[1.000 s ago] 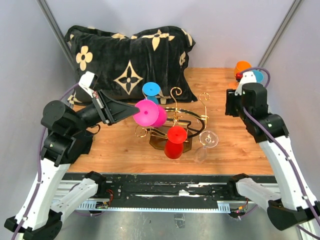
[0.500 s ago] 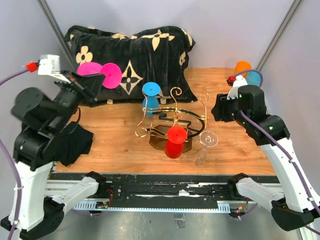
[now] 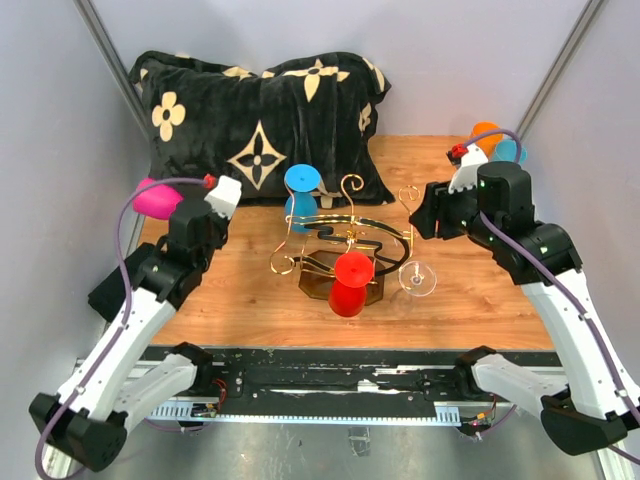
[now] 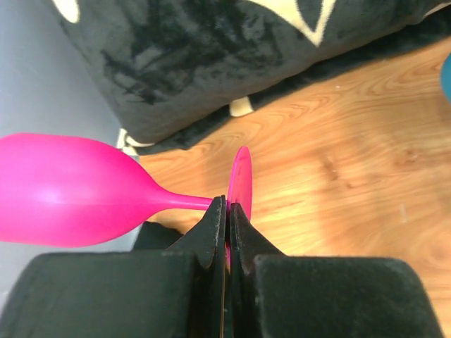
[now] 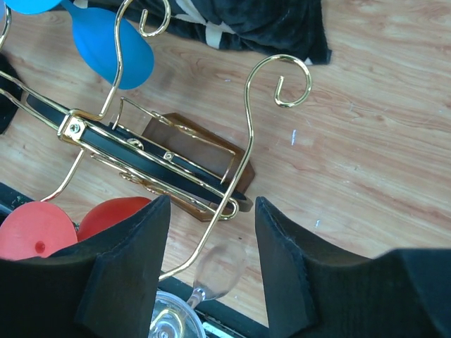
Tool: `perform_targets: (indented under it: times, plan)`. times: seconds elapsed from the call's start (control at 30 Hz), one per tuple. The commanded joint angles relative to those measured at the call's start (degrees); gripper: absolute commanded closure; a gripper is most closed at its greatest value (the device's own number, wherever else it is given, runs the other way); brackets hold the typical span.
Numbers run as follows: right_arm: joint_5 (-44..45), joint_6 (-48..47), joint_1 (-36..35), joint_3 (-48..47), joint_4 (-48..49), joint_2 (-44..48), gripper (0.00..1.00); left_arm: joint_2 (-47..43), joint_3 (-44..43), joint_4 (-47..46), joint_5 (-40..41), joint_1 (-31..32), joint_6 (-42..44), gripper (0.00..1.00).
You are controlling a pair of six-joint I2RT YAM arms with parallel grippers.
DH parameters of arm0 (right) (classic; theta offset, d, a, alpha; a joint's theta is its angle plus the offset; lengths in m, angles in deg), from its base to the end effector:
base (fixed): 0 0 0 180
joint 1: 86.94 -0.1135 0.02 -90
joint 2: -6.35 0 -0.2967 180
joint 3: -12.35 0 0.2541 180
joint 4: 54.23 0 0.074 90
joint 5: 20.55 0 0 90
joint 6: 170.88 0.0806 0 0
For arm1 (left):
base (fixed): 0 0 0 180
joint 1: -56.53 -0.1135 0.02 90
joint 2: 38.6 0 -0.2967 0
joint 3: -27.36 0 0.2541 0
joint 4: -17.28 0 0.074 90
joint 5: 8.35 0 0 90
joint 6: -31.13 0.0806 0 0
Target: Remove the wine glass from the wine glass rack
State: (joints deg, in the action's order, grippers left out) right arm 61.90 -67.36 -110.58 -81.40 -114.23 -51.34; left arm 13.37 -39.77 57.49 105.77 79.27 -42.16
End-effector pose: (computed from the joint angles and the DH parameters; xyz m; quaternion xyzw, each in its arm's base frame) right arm 0.1858 0.0929 0.4514 -0.1095 0.8301 0.2256 0.4980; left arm 0.2121 -0.0532 0.3512 0.1728 0.8145 0.1484 0.5336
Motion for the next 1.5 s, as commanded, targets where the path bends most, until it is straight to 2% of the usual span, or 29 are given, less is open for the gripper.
perform_targets:
  times: [0.0, 0.1, 0.23, 0.43, 0.63, 0.87, 1.0, 1.47]
  plan:
    - [-3.24, -0.89, -1.41, 0.54, 2.05, -1.19, 0.47, -7.55, 7.0, -11.9, 3.71, 0.59, 13.9, 0.99]
    - [-3.79, -1.39, -1.41, 1.02, 2.4, -2.07, 0.47, -8.64, 11.49, -11.11, 7.52, 3.77, 15.42, 1.0]
    - [-5.22, -0.93, -1.41, 2.57, 4.09, -2.03, 0.46, -9.56, 18.02, -12.05, 18.05, 10.01, 19.77, 0.99]
    - [-5.59, -1.12, -1.41, 3.65, 5.32, -1.63, 0.45, -13.03, 27.13, -20.55, 23.37, 11.4, 28.45, 0.99]
    - [-6.66, -1.25, -1.41, 4.54, 6.36, -1.47, 0.44, -15.46, 35.85, -33.15, 20.43, 11.15, 36.48, 0.99]
    - [-6.6, -1.08, -1.41, 5.2, 6.39, -0.46, 0.44, -7.68, 40.62, -44.47, 14.36, 8.97, 39.55, 0.99]
    - [-6.41, -1.04, -1.38, 5.33, 6.39, -0.1, 0.43, -4.31, 42.41, -46.89, 11.43, 7.59, 41.82, 0.99]
    - [-4.83, -1.84, -1.33, 6.32, 6.4, 2.14, 0.4, 8.25, 44.49, -53.81, 6.82, 7.4, 39.81, 1.0]
